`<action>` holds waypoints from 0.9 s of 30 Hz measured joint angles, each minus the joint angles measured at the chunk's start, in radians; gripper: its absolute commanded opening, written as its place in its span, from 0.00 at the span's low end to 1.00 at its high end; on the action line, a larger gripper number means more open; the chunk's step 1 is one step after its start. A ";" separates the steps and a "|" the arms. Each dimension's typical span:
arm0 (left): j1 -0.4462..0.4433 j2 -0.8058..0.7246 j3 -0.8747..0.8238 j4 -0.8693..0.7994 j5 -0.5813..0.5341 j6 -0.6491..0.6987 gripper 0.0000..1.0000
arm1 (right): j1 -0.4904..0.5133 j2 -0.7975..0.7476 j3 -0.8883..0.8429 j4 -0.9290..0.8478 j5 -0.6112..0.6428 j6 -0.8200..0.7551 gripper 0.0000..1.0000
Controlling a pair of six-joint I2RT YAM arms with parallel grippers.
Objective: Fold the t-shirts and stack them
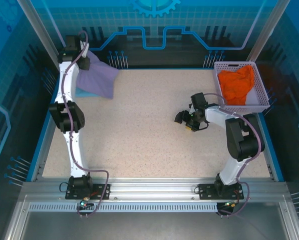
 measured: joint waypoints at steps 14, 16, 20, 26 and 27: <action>-0.008 0.000 -0.037 0.066 -0.182 -0.294 0.97 | 0.000 0.006 0.010 -0.011 0.000 -0.004 0.70; -0.035 -0.075 -0.119 0.077 -0.076 -0.389 0.97 | 0.000 0.006 0.008 -0.003 0.000 -0.004 0.70; -0.059 -0.229 -0.329 0.143 0.127 -0.577 0.99 | 0.000 -0.006 -0.015 0.019 0.001 -0.007 0.69; -0.066 -0.471 -0.822 0.362 0.284 -0.714 0.99 | 0.031 -0.254 -0.175 0.090 0.081 -0.019 0.86; -0.079 -0.541 -0.938 0.404 0.284 -0.723 0.99 | 0.042 -0.326 -0.203 0.103 0.100 -0.024 0.97</action>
